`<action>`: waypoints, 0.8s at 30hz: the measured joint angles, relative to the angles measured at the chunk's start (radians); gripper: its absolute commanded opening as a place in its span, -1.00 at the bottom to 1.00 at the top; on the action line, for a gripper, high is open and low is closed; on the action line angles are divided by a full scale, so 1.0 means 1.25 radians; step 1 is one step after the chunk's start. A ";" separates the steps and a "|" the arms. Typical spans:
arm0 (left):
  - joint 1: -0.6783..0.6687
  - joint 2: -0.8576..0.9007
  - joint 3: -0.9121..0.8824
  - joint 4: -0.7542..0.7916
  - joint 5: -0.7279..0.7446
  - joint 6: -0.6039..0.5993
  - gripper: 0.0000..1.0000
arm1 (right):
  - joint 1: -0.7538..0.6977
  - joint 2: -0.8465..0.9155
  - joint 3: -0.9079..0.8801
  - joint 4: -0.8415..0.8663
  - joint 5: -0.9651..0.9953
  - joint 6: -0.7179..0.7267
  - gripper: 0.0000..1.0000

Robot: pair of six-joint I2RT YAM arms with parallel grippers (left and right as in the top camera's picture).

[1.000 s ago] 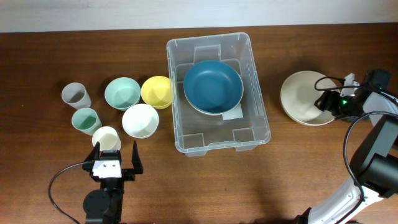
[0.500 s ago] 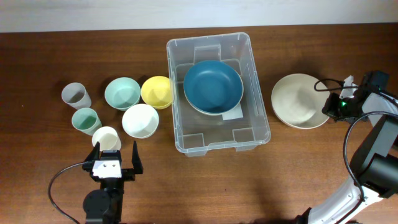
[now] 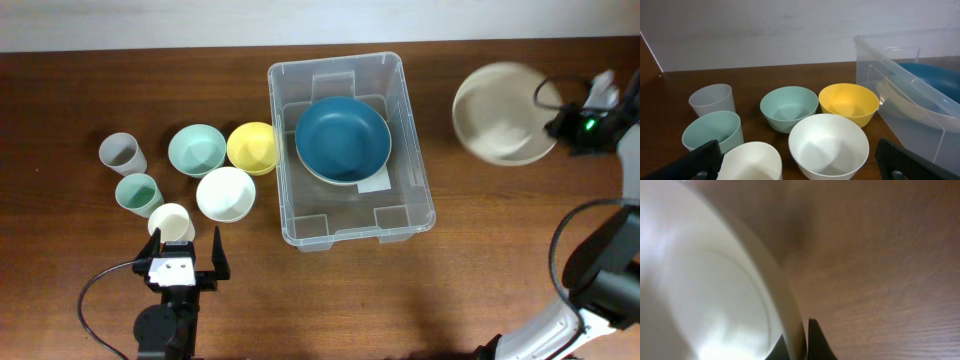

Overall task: Pack container
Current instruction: 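Carry the cream bowl with the right gripper and stack it in the container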

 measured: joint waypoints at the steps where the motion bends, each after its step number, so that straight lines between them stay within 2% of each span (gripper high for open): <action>1: 0.000 0.000 0.000 0.000 0.000 0.000 0.99 | 0.003 -0.007 0.023 -0.012 0.000 0.000 -0.92; 4: 0.000 0.000 0.000 0.000 0.000 0.000 0.99 | 0.051 -0.058 0.136 -0.074 0.005 -0.007 -0.92; 7: 0.000 0.000 0.000 0.000 0.000 0.000 0.99 | 0.131 -0.092 0.191 -0.104 0.020 -0.019 -0.92; 13: 0.000 0.000 0.000 0.000 0.000 0.000 0.99 | 0.381 -0.089 0.204 -0.113 0.122 -0.033 -0.92; 18: 0.000 0.000 0.000 0.000 0.000 0.000 0.99 | 0.533 -0.041 0.201 -0.103 0.235 -0.038 -0.89; 19: 0.000 0.000 0.000 0.000 0.000 0.000 0.99 | 0.553 -0.031 0.201 -0.101 0.251 -0.039 -0.36; 22: 0.000 0.000 0.000 0.000 0.000 0.000 0.99 | 0.582 -0.012 0.201 -0.095 0.275 -0.039 0.49; 24: 0.000 0.000 0.000 0.000 0.000 0.000 0.99 | 0.590 -0.005 0.201 -0.091 0.287 -0.042 0.64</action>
